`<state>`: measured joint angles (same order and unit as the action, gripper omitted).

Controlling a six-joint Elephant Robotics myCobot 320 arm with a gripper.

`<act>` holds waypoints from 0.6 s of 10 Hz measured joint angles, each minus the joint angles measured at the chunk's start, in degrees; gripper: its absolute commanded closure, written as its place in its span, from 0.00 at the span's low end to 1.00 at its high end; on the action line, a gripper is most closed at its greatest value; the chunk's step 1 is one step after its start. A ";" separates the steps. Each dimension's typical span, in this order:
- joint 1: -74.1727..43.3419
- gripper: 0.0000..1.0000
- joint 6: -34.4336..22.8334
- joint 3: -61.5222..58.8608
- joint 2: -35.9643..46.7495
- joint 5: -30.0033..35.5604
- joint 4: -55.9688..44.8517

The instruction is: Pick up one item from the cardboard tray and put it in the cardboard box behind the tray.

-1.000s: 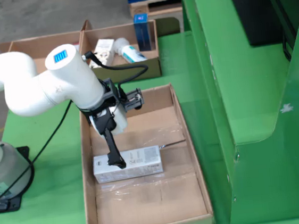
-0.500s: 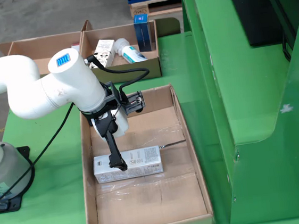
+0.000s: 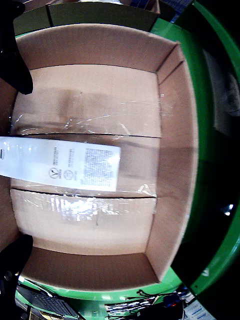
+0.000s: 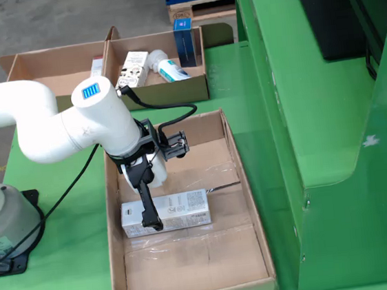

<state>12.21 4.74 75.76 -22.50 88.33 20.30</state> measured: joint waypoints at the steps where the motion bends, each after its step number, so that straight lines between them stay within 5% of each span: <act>1: -0.09 0.00 0.00 0.44 -0.08 0.00 1.76; 6: -0.09 0.00 0.09 3.86 -1.14 -0.09 6.06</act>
<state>12.12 4.83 79.62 -23.64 88.24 26.36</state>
